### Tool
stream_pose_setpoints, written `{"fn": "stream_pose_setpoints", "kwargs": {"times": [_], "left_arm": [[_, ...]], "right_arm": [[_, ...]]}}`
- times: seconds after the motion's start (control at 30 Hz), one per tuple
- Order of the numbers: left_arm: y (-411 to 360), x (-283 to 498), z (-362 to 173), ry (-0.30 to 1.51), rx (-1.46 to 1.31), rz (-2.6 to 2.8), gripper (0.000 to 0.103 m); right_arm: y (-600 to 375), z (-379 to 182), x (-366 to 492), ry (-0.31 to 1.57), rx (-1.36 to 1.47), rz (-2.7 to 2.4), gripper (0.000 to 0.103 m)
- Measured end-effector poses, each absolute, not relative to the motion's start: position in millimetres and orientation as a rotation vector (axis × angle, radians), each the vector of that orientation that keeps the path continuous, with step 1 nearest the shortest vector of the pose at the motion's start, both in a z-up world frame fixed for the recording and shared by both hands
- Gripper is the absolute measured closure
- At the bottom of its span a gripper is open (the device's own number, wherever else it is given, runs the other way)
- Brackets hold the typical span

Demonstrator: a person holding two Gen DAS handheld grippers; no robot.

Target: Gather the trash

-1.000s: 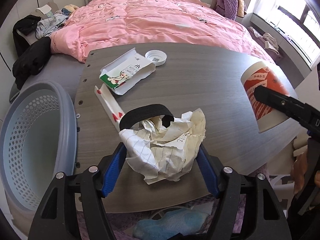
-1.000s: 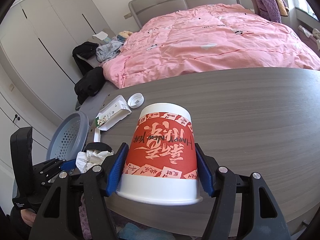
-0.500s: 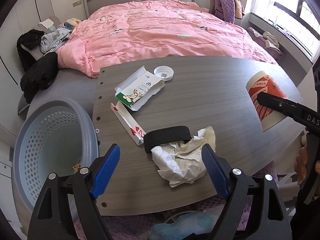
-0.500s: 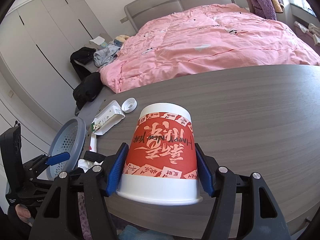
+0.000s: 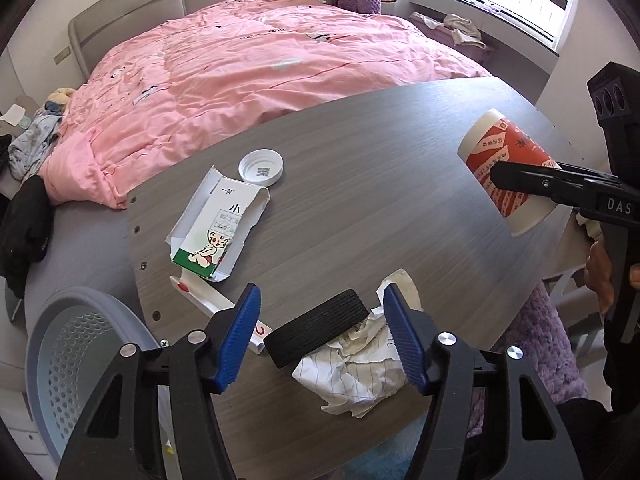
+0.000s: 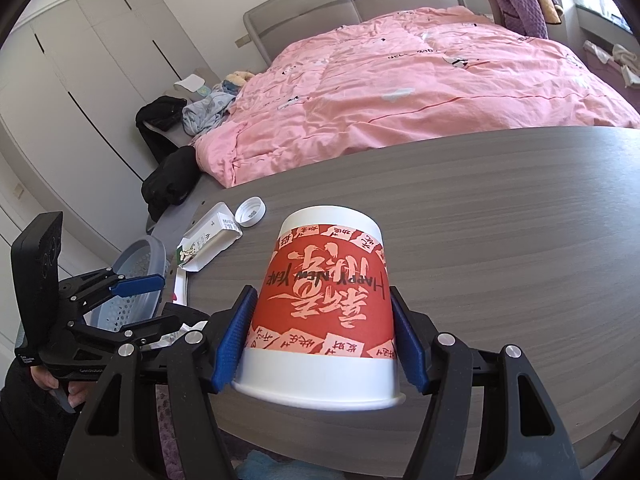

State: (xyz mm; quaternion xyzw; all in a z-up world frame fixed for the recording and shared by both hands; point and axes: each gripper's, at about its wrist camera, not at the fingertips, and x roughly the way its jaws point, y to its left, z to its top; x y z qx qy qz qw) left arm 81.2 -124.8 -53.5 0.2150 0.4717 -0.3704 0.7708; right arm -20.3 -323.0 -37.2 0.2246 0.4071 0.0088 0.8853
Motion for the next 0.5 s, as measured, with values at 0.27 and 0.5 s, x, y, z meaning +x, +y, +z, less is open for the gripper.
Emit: {"fn": "stream_pose_setpoints", "kwargs": {"times": [0.27, 0.5], "left_arm": [[-121.6, 91.4, -64.5, 1.089, 0.433, -0.868, 0.066], [-120.1, 92.8, -66.9, 1.115, 0.41, -0.87, 0.09]], "right_arm": [[-323.7, -39.6, -18.0, 0.854, 0.469, 0.017, 0.04], [-323.8, -40.3, -18.6, 0.852, 0.471, 0.018, 0.04]]}}
